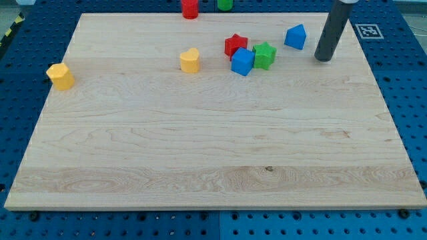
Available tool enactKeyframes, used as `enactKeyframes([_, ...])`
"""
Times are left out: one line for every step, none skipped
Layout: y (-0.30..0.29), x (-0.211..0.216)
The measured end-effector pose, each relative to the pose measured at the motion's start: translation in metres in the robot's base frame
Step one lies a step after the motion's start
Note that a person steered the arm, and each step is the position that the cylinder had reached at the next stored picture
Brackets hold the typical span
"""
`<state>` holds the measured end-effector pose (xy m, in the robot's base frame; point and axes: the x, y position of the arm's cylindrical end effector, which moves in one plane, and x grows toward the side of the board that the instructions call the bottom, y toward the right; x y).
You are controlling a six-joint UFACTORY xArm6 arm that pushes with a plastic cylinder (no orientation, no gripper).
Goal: Move the green star to the right side of the blue cube
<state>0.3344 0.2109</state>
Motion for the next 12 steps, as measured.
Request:
enactKeyframes([0.000, 0.000])
enactKeyframes([0.000, -0.026])
enactKeyframes([0.002, -0.080])
enactKeyframes([0.002, -0.121])
enactKeyframes([0.002, -0.139])
enactKeyframes([0.001, -0.097])
enactKeyframes([-0.012, -0.046])
enactKeyframes([-0.031, -0.012])
enactKeyframes([-0.051, -0.007])
enactKeyframes([-0.070, -0.008])
enactKeyframes([-0.080, -0.027])
enactKeyframes([-0.083, -0.045])
